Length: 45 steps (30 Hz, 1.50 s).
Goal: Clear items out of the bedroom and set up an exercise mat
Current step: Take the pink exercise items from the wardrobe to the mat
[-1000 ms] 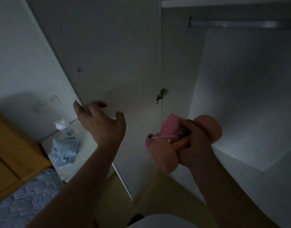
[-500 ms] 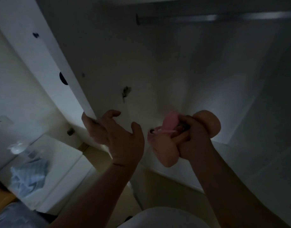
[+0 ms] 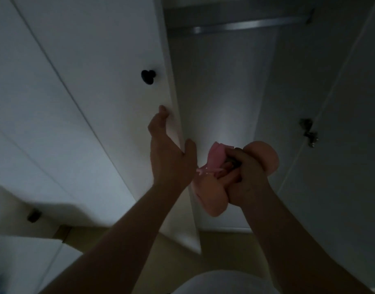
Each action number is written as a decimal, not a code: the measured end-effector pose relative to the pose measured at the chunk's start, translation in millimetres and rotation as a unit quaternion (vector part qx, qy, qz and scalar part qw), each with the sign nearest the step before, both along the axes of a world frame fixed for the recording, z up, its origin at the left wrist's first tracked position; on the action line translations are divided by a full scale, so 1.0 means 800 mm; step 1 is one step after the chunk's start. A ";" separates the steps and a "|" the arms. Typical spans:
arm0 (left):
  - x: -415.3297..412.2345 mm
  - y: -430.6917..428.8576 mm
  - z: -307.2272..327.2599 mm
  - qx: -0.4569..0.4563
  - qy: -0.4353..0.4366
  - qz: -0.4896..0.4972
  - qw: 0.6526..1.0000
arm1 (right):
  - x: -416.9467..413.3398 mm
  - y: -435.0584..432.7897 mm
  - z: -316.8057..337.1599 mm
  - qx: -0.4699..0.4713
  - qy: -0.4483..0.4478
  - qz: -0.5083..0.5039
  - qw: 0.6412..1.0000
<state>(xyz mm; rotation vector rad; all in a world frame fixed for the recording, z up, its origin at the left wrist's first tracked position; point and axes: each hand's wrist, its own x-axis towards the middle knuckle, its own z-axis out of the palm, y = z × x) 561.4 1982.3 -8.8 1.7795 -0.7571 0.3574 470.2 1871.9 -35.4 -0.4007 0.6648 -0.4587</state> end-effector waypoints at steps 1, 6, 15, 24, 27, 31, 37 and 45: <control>0.007 -0.005 0.004 0.023 0.007 -0.006 1.000 | -0.002 -0.001 0.000 -0.001 0.002 -0.003 1.000; 0.031 -0.033 0.021 0.123 -0.015 -0.048 0.991 | -0.020 -0.002 0.000 0.015 -0.004 -0.046 0.999; 0.086 -0.045 0.024 0.158 0.075 -0.172 0.969 | -0.019 0.034 0.017 0.064 -0.025 -0.153 0.986; 0.131 -0.061 0.027 0.180 0.079 -0.267 0.943 | -0.002 0.086 0.020 0.061 -0.059 -0.246 0.966; 0.146 -0.065 0.033 0.199 0.089 -0.278 0.936 | -0.003 0.108 0.023 0.066 -0.075 -0.273 0.957; 0.135 -0.049 0.036 0.194 0.021 -0.254 0.947 | -0.007 0.130 0.018 0.048 -0.078 -0.323 0.942; 0.065 -0.023 0.036 0.185 -0.164 -0.431 0.868 | -0.036 0.154 0.012 0.039 -0.068 -0.396 0.915; -0.040 -0.047 0.056 0.226 -0.305 -0.602 0.702 | -0.122 0.169 0.007 0.055 -0.048 -0.491 0.868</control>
